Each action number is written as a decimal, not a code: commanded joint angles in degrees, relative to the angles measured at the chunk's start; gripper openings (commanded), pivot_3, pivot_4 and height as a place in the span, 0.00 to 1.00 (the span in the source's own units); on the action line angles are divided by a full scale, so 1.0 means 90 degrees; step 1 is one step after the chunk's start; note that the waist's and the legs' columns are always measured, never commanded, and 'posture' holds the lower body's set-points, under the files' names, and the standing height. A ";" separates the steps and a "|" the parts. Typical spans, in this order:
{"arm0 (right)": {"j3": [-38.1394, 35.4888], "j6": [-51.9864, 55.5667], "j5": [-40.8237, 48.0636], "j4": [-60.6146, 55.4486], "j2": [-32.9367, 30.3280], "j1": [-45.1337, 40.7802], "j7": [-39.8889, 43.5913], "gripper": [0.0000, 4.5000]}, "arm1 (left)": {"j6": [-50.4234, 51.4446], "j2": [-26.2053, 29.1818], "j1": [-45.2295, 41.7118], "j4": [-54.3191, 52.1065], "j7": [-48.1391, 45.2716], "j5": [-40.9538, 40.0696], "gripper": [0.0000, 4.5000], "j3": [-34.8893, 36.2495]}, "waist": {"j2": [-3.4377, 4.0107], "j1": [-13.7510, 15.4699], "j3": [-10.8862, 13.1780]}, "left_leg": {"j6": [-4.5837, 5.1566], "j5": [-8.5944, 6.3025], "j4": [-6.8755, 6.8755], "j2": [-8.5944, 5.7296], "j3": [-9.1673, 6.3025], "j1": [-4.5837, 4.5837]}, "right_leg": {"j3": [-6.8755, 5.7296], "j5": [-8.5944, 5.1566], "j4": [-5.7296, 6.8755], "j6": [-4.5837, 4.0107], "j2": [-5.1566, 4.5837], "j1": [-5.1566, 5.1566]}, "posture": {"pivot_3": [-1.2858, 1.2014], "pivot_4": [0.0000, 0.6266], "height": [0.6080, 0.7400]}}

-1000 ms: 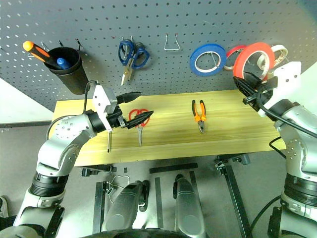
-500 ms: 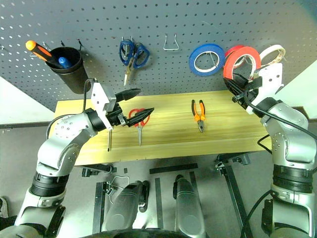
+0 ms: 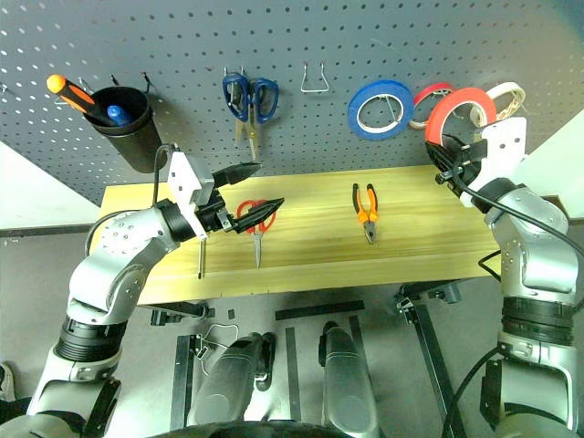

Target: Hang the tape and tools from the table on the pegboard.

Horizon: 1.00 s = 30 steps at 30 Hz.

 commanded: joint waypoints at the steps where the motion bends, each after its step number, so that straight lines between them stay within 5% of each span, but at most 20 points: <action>1: 0.0024 -0.0355 -0.0107 0.0202 0.0004 -0.0242 0.0032 0.15 | -0.0097 0.0024 -0.0063 -0.0259 -0.0005 -0.0100 0.88 0.0098 | 0.0000 0.0001 0.0000 | 0.0000 0.0000 0.0000 0.0000 0.0000 0.0000 | 0.0000 0.0000 0.0000 0.0000 0.0000 0.0000 | 0.56 0.39 1.00; 25: 0.0595 -0.2389 -0.0990 0.5071 0.0680 -0.2754 -0.0143 0.15 | 0.0263 0.0113 -0.0292 -0.0877 0.0317 -0.0253 0.88 0.0186 | -0.0001 -0.0002 -0.0001 | -0.0011 0.0007 0.0001 0.0000 0.0002 0.0003 | 0.0001 0.0001 0.0000 -0.0001 0.0004 0.0004 | 0.58 0.40 1.00; 30: 0.0619 -0.2594 -0.1056 0.5217 0.0659 -0.2763 -0.0129 0.50 | 0.0274 0.0096 -0.0312 -0.0856 0.0351 -0.0241 0.88 0.0171 | -0.0001 0.0005 -0.0001 | -0.0012 0.0007 0.0001 -0.0001 0.0000 0.0001 | -0.0002 0.0001 -0.0001 -0.0001 0.0003 0.0003 | 0.57 0.40 1.00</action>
